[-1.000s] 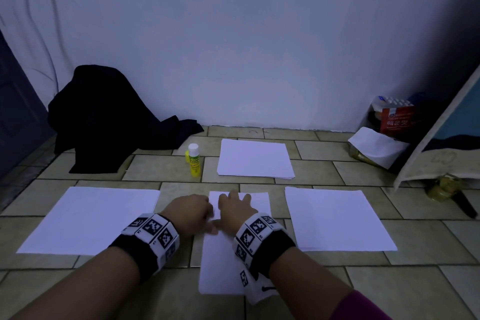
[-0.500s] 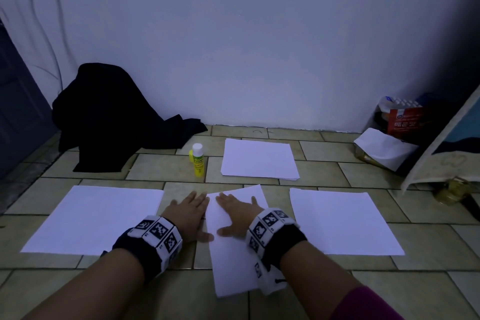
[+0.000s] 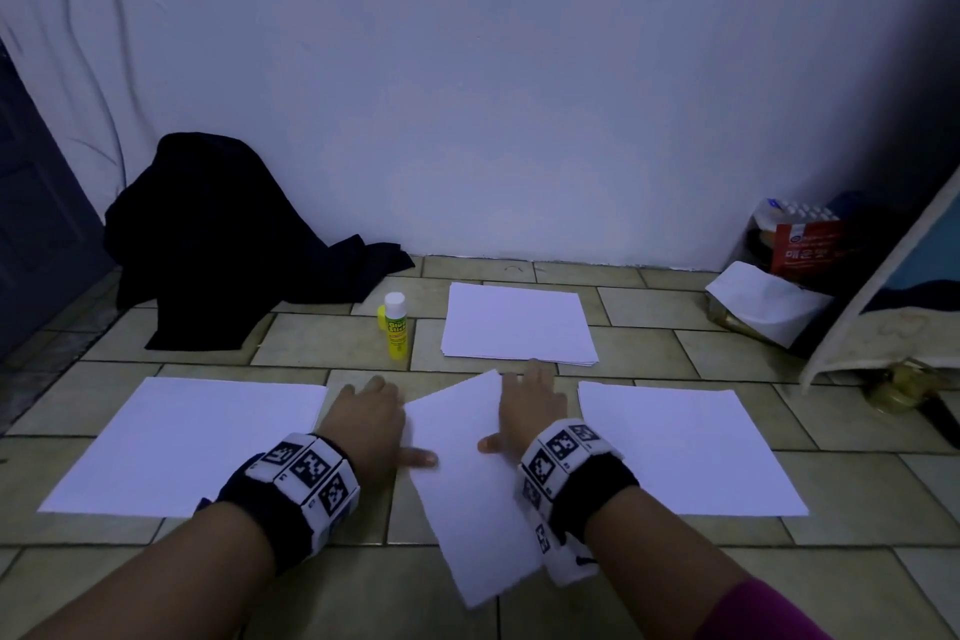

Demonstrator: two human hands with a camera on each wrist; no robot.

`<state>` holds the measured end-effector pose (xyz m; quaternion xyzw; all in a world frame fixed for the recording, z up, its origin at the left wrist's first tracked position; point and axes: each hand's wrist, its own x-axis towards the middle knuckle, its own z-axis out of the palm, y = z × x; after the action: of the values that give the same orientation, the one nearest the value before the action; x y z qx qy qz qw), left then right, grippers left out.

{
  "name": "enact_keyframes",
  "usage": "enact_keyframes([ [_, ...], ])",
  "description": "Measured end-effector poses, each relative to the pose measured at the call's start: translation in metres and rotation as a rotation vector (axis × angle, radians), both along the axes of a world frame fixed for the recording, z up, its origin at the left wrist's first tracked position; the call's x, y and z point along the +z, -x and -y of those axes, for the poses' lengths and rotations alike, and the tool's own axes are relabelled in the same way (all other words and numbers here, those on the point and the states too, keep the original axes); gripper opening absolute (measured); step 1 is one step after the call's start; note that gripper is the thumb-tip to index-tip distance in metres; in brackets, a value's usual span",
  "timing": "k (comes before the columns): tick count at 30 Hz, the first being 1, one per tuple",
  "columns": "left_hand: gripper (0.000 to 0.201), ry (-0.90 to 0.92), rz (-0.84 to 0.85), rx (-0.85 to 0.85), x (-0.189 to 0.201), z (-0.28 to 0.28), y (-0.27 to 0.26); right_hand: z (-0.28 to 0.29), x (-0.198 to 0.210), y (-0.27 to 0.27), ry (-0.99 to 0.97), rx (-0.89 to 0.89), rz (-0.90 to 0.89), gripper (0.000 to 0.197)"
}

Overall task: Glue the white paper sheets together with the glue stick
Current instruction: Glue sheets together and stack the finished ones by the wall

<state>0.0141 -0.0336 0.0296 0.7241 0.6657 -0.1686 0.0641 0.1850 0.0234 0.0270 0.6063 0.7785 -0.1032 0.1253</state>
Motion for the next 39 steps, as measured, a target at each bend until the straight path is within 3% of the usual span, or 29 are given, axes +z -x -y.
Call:
enact_keyframes([
  [3, 0.059, -0.074, 0.13, -0.02, 0.0, 0.001, -0.009, 0.012, -0.006, 0.014, -0.048, 0.071, 0.011, 0.041],
  [5, 0.057, 0.013, 0.207, -0.019, -0.003, 0.003, -0.011, 0.02, -0.012, 0.025, -0.037, 0.056, -0.05, 0.036],
  [10, 0.061, 0.015, 0.066, 0.002, 0.001, 0.008, -0.013, 0.033, -0.02, 0.047, 0.048, 0.029, -0.111, 0.044],
  [13, 0.096, 0.043, 0.126, 0.056, -0.007, 0.009, -0.004, 0.037, -0.023, 0.055, 0.082, 0.084, -0.122, 0.053],
  [15, 0.111, 0.162, 0.134, 0.05, -0.013, 0.008, 0.003, 0.036, -0.024, 0.059, 0.128, 0.17, -0.121, 0.063],
  [17, 0.112, 0.243, 0.143, 0.056, -0.019, 0.007, 0.008, 0.031, -0.022, 0.059, 0.202, 0.291, -0.122, 0.074],
  [20, 0.112, 0.258, 0.168, 0.071, -0.022, 0.008, 0.011, 0.018, -0.017, 0.046, 0.241, 0.368, -0.155, 0.073],
  [27, 0.114, 0.277, 0.16, 0.07, -0.023, 0.008, 0.011, -0.023, -0.011, -0.025, 0.227, 0.103, -0.091, 0.08],
  [32, 0.114, 0.252, 0.129, 0.044, -0.018, 0.009, 0.01, -0.03, -0.003, -0.037, 0.185, 0.005, -0.11, 0.09],
  [34, 0.11, 0.23, 0.081, 0.041, -0.012, 0.009, 0.009, -0.03, -0.004, -0.031, 0.142, -0.025, -0.098, 0.089],
  [36, 0.092, 0.12, 0.042, 0.039, -0.005, 0.006, 0.008, -0.027, -0.005, -0.023, 0.049, -0.041, -0.033, 0.084],
  [39, 0.061, -0.064, 0.044, 0.013, 0.0, 0.005, 0.003, -0.014, -0.003, -0.01, -0.029, 0.029, 0.037, 0.06],
])
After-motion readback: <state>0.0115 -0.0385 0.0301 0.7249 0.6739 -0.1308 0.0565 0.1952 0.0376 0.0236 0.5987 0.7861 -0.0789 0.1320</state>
